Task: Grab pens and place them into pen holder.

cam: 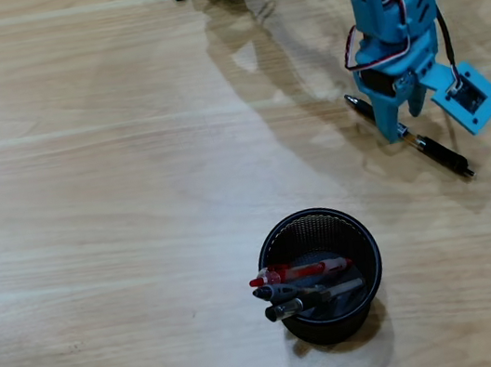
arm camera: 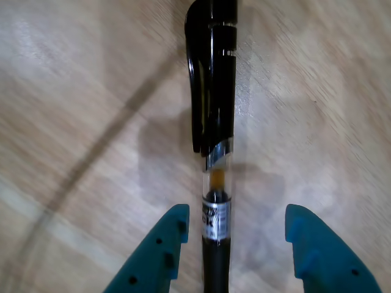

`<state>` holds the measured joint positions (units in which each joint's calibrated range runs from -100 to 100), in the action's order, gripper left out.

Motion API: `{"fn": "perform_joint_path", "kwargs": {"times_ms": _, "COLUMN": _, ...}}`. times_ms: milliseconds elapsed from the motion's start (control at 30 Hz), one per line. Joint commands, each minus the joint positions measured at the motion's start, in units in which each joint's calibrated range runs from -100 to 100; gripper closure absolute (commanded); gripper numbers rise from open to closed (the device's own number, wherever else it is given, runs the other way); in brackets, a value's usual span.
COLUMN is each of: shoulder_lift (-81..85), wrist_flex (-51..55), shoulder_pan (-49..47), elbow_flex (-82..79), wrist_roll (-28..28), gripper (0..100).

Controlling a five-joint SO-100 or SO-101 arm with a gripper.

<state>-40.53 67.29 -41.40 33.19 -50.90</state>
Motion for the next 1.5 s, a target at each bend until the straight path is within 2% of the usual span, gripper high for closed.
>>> {"fn": "perform_joint_path", "kwargs": {"times_ms": 0, "shoulder_lift": -2.49, "wrist_flex": 0.28, "shoulder_pan": -0.25, "elbow_flex": 5.55, "wrist_roll": -0.25, "gripper": 82}}
{"fn": "perform_joint_path", "kwargs": {"times_ms": 333, "shoulder_lift": -5.8, "wrist_flex": 0.92, "shoulder_pan": -1.17, "elbow_flex": 5.28, "wrist_roll": -2.45, "gripper": 82}}
{"fn": "perform_joint_path", "kwargs": {"times_ms": 400, "shoulder_lift": -5.89, "wrist_flex": 0.92, "shoulder_pan": -1.17, "elbow_flex": 5.28, "wrist_roll": -2.45, "gripper": 85}}
{"fn": "perform_joint_path", "kwargs": {"times_ms": 533, "shoulder_lift": -5.89, "wrist_flex": 1.01, "shoulder_pan": -1.17, "elbow_flex": 5.19, "wrist_roll": -2.45, "gripper": 99}}
{"fn": "perform_joint_path", "kwargs": {"times_ms": 933, "shoulder_lift": -3.34, "wrist_flex": 1.46, "shoulder_pan": 0.66, "elbow_flex": 7.99, "wrist_roll": -1.93, "gripper": 98}}
{"fn": "perform_joint_path", "kwargs": {"times_ms": 1233, "shoulder_lift": 8.72, "wrist_flex": 17.5, "shoulder_pan": 7.61, "elbow_flex": 21.2, "wrist_roll": -0.25, "gripper": 98}}
{"fn": "perform_joint_path", "kwargs": {"times_ms": 1467, "shoulder_lift": 17.47, "wrist_flex": 18.59, "shoulder_pan": 14.47, "elbow_flex": 24.55, "wrist_roll": 2.52, "gripper": 98}}
